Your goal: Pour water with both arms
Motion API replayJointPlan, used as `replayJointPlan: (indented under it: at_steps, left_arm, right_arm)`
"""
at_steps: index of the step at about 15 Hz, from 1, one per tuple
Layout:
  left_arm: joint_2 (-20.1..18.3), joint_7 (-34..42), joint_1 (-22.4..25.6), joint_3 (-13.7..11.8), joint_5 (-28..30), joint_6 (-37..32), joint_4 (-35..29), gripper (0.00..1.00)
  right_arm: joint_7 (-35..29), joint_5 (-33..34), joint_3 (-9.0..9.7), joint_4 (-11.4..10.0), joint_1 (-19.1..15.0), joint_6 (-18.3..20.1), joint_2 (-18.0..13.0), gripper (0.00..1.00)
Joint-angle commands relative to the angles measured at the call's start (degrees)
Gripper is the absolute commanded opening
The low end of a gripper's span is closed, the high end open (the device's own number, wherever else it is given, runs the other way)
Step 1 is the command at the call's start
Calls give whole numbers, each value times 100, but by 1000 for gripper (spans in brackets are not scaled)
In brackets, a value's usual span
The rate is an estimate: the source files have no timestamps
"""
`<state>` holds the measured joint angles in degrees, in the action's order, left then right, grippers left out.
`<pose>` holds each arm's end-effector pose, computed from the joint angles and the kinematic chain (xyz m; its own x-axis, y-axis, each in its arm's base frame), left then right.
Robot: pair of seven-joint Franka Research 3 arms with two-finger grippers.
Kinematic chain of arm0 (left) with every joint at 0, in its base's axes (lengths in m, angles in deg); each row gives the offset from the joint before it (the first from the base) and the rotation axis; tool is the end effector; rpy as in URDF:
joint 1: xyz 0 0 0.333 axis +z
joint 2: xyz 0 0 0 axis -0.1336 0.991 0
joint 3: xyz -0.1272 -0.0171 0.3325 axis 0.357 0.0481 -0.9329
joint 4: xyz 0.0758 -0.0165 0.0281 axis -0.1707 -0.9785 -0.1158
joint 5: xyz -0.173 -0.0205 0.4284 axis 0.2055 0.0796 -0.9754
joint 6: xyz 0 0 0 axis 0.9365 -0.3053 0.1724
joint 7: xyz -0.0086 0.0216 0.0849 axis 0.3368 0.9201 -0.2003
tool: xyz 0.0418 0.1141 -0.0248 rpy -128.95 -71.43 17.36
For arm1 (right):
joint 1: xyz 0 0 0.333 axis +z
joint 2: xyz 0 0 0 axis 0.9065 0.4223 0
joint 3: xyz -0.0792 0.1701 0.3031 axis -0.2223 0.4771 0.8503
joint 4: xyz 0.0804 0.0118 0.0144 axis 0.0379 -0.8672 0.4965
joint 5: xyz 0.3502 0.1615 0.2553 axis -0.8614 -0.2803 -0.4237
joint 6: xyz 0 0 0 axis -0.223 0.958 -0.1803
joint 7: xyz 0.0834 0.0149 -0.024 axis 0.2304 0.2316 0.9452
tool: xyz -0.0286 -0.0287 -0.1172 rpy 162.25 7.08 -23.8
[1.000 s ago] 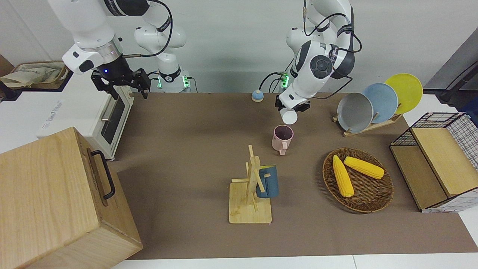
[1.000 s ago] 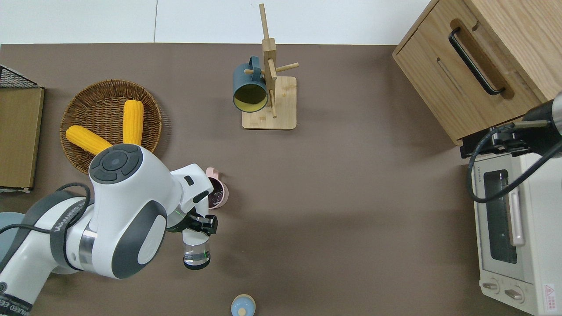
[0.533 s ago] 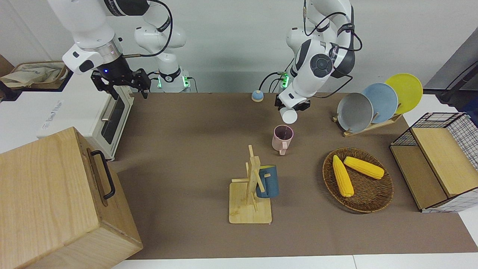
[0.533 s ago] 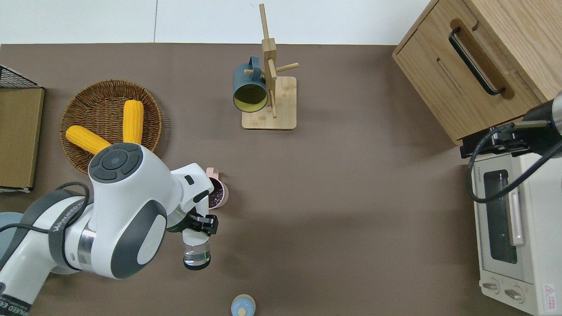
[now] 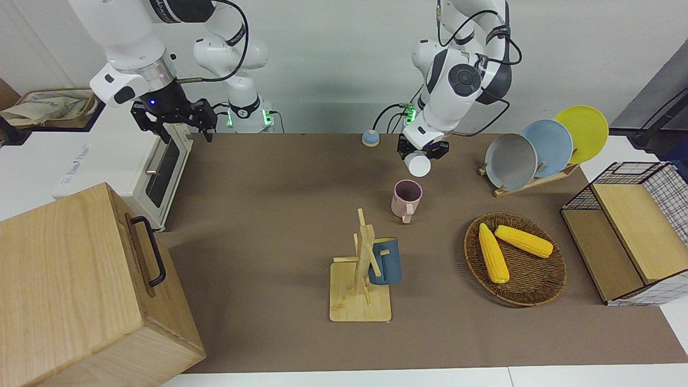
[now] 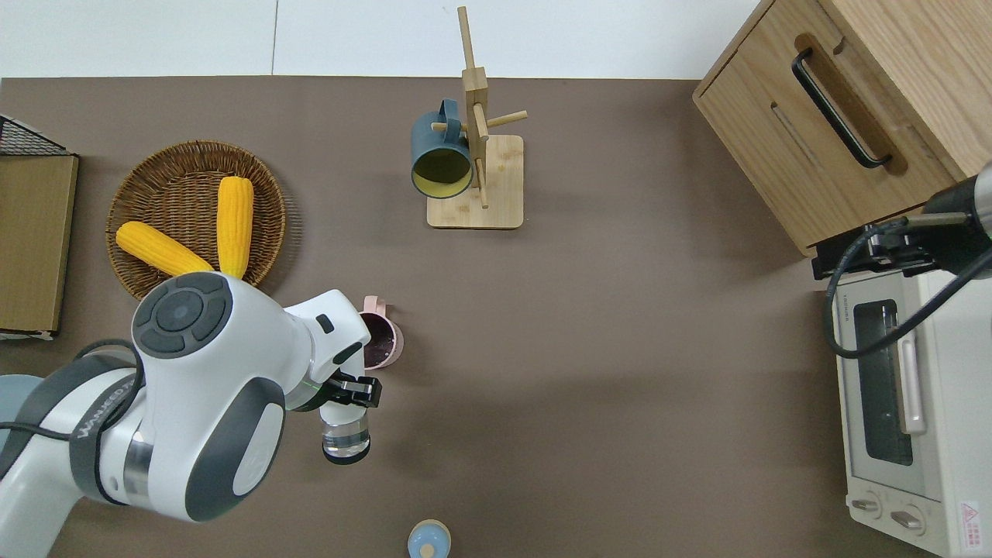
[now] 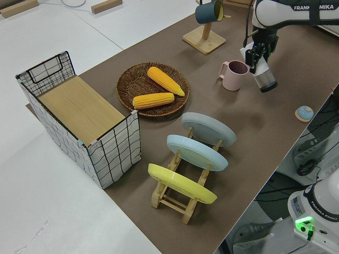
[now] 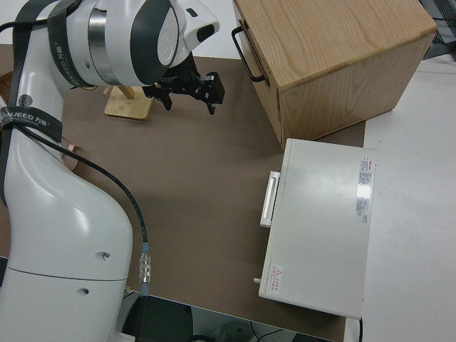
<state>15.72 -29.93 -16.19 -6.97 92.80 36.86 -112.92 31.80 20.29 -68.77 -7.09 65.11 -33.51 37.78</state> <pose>0.5186 -0.2096 0.4273 0.9617 -0.2043 -0.1826 -0.1856 -0.9760 0.1143 0.6463 0.0242 0.6676 0.9979 -0.0067 -0.0637 -0.0083 -0.9996 -0.0261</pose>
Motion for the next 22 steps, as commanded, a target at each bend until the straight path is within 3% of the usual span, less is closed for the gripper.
replayJointPlan:
  at_steps: [1, 8, 12, 16, 22]
  left_arm:
    - [-621, 93, -54, 43, -258, 800, -794, 27]
    - [-832, 84, -1, 35, -268, 1030, -1138, 35]
    - [-1376, 93, 34, -18, -303, 1618, -1664, 37]
    - [-1578, 23, 236, -18, -400, 2075, -1840, 31]
    - [-1711, 5, 763, -27, -478, 2129, -1727, 0]
  right_arm:
    - [129, -117, 17, -67, -53, -43, -75, 992]
    - [129, -117, 17, -67, -53, -43, -75, 992]
    - [129, -117, 26, -67, -53, -43, -75, 992]
    - [129, -117, 17, -67, -53, -43, -75, 992]
    - [129, -117, 17, -67, -53, -43, -75, 992]
